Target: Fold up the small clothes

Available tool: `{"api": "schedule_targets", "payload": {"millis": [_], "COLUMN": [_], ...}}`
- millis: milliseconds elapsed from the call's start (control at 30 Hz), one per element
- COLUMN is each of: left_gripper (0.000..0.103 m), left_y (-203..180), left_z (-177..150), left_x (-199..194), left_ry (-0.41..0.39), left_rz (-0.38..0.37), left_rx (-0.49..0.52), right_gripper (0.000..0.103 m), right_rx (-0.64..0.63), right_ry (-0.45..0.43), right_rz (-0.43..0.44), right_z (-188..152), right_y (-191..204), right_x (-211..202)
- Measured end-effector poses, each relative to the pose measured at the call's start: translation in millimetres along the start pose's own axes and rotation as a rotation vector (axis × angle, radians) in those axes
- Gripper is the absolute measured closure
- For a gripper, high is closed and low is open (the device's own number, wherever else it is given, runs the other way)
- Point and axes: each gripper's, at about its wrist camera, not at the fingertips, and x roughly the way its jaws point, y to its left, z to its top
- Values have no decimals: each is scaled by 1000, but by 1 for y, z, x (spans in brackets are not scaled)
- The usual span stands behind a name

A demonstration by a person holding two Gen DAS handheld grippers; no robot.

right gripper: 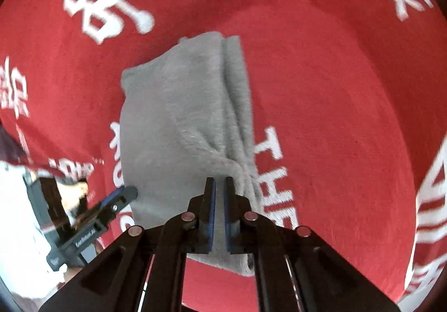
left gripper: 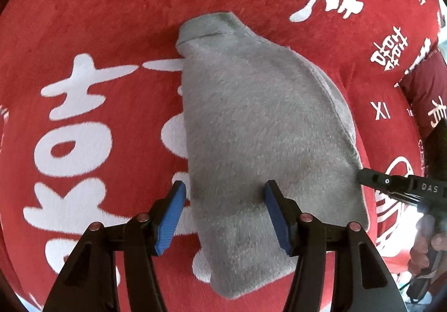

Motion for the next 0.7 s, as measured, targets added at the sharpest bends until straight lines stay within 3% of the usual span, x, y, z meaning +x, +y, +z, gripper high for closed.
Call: {"api": "schedule_targets", "payload": {"millis": [33,100,267,333,467,533,700], "left_gripper": [43,43,43,43,44,44,44], "left_y": [0,0,1,3,3,2,-1], "left_z": [-1,-4,-9,-11,-12,-13,-9], "left_x": [-2,-6,-10,-12,-17,-17,-16], "left_ry": [3,7,32,40,40,44,50], "left_rz": [3,9,25,29,20,16,15], "left_rx": [-3,3,25,21,15,18,21], "right_gripper": [85,72,72,64,61,54,50], "right_rx": [19,38,21,15,3,-2,-44], "right_ry": [-3,9,31,44,56,58,64], "right_rz": [-18,-66,-87,-92,-103,-107,-122], "right_z": [-2,-4,-13,-20,-28,-29,-24], "right_y": [-18,-23,-20,-13,-7,-5,2], "right_x": [-11,-11,-21,-19,-24,-27,-30]}}
